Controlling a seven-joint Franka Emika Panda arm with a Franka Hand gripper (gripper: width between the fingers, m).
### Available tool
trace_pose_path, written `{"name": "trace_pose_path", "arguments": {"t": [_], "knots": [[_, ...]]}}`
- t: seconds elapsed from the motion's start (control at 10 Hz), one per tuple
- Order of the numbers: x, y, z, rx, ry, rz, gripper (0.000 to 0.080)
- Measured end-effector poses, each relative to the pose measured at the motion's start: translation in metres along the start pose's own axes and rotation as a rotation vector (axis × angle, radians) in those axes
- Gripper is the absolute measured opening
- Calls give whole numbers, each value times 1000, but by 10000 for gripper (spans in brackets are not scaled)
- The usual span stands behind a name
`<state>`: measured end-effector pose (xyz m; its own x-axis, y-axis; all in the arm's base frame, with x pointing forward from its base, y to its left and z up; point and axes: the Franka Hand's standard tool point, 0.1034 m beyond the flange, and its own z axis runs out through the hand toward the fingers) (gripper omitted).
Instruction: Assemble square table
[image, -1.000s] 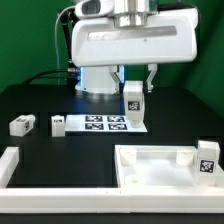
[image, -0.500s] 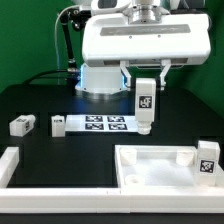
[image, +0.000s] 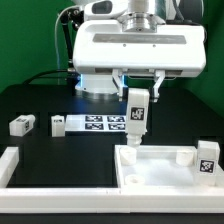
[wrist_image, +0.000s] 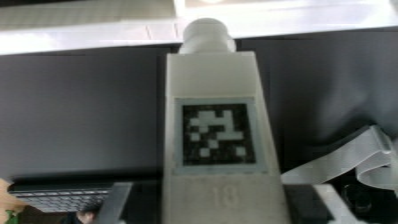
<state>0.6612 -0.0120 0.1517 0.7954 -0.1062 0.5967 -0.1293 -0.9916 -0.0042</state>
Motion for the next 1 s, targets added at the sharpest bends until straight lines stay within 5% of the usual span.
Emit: {"name": "trace_pose_path", "arguments": {"t": [0.6,1.0], "knots": [[-4,1,7,-2,-9,0,291],[-17,-5,35,-8,-20,-24,291]]}}
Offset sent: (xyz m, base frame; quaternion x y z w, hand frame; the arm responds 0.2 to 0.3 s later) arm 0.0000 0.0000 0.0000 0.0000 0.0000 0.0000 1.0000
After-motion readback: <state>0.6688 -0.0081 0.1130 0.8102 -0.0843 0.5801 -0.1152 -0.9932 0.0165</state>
